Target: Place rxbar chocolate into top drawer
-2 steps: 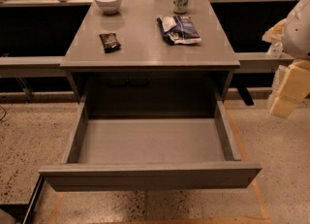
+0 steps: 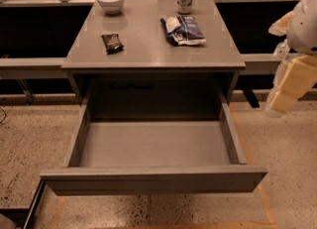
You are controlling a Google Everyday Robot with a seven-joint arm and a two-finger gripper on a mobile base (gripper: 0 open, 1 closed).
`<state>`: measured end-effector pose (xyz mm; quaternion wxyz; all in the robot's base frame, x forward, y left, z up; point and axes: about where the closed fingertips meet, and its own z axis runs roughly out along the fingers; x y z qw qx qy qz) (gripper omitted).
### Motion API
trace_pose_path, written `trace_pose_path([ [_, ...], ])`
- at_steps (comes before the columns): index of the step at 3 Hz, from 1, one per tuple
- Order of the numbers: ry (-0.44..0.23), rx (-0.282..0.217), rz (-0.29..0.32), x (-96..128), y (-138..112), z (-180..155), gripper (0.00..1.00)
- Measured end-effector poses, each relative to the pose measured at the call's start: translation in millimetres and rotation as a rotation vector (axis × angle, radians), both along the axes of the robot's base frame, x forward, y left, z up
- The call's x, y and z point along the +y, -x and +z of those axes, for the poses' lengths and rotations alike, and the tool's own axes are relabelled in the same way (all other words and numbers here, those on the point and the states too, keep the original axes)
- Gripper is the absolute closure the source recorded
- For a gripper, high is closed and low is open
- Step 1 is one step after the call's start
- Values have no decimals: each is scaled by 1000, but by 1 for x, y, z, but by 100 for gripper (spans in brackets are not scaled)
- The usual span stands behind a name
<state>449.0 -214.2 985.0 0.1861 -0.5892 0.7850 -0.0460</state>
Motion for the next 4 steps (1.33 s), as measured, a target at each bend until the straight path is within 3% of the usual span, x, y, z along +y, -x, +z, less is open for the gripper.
trace_pose_path([
  [1, -103, -88, 25, 22, -28, 8, 0],
  [2, -228, -143, 103, 73, -63, 15, 0],
  [4, -236, -150, 104, 75, -64, 17, 0],
])
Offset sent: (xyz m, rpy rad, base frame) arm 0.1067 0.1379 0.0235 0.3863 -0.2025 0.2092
